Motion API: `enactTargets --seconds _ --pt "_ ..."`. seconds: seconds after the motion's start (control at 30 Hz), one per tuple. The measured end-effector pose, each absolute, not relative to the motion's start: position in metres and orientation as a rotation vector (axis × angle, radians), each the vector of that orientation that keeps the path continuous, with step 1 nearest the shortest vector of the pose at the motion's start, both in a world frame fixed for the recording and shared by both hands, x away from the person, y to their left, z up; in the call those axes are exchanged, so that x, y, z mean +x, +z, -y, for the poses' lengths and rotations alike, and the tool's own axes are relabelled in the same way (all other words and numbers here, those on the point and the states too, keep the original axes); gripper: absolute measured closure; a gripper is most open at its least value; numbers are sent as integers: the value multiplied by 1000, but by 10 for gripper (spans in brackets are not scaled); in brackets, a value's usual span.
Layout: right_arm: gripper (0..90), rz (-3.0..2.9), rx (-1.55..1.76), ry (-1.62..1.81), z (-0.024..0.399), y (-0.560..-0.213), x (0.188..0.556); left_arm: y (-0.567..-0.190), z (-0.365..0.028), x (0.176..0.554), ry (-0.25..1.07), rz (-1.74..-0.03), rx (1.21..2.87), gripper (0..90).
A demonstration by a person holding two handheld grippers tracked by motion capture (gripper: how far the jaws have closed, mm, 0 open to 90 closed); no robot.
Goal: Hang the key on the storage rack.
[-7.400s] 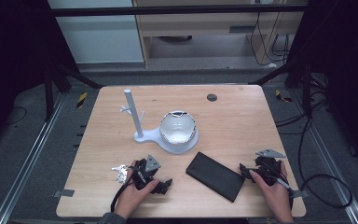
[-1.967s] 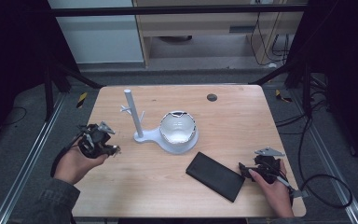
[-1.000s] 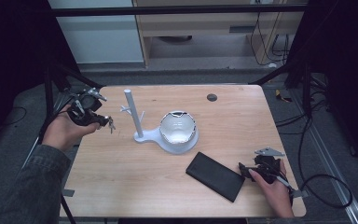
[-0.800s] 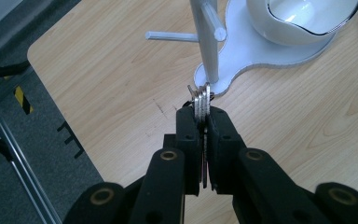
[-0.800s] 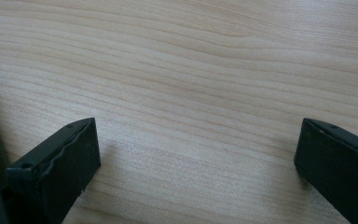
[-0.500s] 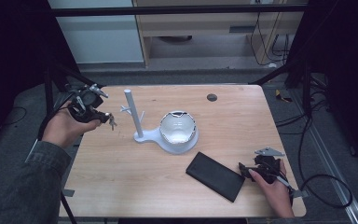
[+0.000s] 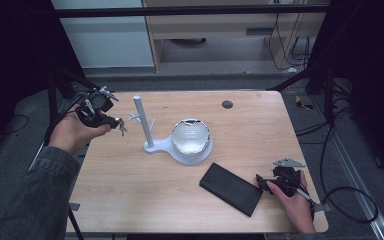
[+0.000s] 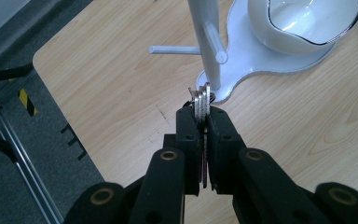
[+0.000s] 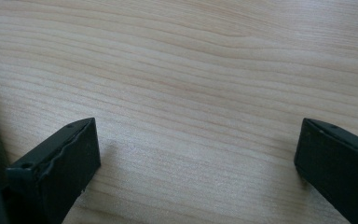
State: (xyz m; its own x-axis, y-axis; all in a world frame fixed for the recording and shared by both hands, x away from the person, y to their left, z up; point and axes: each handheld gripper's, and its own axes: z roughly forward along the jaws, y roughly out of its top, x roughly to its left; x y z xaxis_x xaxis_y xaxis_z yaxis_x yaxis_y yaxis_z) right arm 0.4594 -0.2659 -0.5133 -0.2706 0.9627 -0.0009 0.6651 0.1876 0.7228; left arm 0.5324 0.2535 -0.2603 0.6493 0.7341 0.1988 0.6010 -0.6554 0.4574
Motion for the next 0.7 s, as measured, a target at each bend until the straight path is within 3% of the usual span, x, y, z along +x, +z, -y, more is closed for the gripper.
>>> enactTargets --seconds 0.7 --pt "5 -2007 1520 859 266 -513 459 -255 -237 541 543 -1030 2542 841"
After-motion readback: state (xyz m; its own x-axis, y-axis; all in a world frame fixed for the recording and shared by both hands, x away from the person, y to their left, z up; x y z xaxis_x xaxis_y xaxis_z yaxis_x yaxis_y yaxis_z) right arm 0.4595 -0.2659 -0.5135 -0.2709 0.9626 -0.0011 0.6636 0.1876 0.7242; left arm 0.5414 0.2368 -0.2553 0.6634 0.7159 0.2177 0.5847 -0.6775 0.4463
